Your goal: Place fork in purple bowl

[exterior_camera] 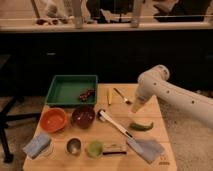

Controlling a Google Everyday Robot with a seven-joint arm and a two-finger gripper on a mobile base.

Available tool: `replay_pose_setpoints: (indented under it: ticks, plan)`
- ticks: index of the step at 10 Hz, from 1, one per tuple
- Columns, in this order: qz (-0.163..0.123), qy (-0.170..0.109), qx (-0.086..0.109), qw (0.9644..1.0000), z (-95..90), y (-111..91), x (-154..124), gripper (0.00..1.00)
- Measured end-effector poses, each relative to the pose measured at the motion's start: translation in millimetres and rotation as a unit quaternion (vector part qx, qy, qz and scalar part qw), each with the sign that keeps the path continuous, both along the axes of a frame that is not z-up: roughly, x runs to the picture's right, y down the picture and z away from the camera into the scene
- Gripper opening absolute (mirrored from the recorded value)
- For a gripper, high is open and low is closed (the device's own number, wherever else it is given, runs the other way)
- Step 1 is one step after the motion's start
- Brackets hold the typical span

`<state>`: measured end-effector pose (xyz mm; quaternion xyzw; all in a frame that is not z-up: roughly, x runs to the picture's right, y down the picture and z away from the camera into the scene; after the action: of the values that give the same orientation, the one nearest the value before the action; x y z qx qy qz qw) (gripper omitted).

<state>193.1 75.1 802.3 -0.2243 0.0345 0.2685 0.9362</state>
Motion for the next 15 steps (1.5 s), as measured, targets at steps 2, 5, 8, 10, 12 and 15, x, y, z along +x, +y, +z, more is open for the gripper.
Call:
replay_pose_setpoints:
  ticks: [2, 5, 8, 10, 12, 15]
  plan:
    - [0.019, 0.0, 0.008, 0.9998, 5.9, 4.0, -2.5, 0.8]
    - [0.055, 0.003, 0.019, 0.9983, 26.4, 11.1, -14.1, 0.8]
    - [0.091, 0.01, 0.026, 0.9955, 41.4, 9.3, -20.1, 0.8]
    - [0.107, 0.012, 0.026, 0.9938, 54.0, 6.5, -27.4, 0.8]
    - [0.119, 0.015, 0.02, 0.9925, 67.1, 6.1, -32.5, 0.8]
    - [0.124, 0.015, 0.009, 0.9921, 85.0, 5.9, -45.5, 0.8]
